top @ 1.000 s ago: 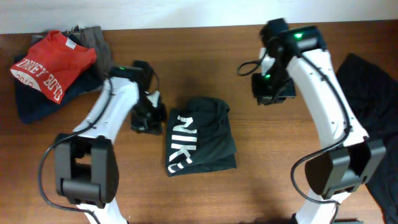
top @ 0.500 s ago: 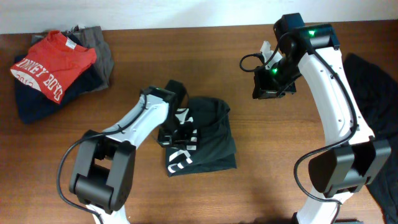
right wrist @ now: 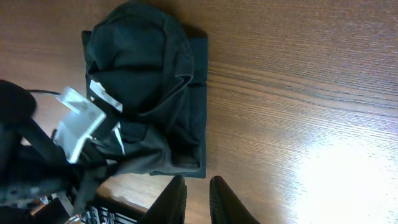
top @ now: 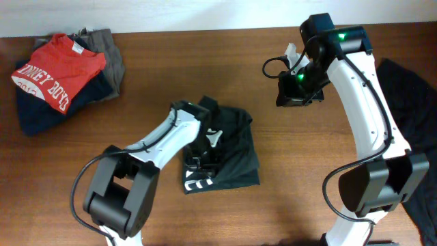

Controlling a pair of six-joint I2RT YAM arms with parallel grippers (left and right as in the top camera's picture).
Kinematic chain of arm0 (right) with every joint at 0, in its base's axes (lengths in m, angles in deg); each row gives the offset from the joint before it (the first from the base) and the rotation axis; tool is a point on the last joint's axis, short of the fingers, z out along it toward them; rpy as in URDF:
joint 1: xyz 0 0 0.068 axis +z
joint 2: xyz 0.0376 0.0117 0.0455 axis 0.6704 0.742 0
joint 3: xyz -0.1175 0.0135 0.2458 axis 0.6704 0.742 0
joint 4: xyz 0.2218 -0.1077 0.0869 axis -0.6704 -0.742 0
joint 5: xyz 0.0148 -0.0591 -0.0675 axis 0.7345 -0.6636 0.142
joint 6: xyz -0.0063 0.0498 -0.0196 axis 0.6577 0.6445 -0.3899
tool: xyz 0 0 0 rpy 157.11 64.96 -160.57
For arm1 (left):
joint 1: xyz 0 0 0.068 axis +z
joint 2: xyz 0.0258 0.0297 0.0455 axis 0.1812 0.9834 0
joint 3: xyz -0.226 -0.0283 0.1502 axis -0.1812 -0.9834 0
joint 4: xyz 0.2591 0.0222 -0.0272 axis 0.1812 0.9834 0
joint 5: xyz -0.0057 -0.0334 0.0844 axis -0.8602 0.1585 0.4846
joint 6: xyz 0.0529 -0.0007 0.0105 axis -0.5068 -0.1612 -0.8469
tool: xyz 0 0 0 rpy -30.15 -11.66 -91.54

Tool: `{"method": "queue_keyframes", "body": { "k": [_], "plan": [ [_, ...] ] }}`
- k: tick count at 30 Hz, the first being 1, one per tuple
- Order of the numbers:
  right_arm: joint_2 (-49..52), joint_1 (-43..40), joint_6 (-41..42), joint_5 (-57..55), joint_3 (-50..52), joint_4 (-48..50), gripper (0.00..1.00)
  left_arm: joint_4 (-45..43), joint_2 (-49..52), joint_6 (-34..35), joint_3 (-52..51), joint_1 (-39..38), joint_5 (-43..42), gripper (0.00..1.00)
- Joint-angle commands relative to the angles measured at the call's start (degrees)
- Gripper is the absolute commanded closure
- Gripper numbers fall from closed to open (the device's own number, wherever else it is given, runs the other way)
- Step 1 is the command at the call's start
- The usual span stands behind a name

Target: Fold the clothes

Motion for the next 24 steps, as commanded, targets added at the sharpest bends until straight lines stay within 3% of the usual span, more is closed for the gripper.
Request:
{"method": "queue_keyframes", "body": {
  "k": [1,10,14,17,24],
  "plan": [
    [0.2,0.3,-0.7,-0.2,0.4,0.2,0.81,0.7,-1.1,-0.7,-0.4,-3.6,-1.2,0.99],
    [0.2,0.3,-0.6,-0.8,0.4,0.2,0.81,0.9,-5.0,-0.7,-0.3,-9.1,0.9,0.99],
    [0.2,0.3,-0.6,-0.7,0.4,0.2,0.81,-0.5,-15.0,0.8,-0.3,-9.0,12.5,0.99],
    [0.2,0.4,-0.6,1.6,0.4,0.2,0.81,-0.4,-22.6,7.6,-0.3,-8.4,26.2,0.97],
    [0.2,4.9,-4.8,11.5,0.4,-1.2,0.78,-0.2,-26.7,12.5,-0.4,1.0,30.5,0.91]
  ]
}}
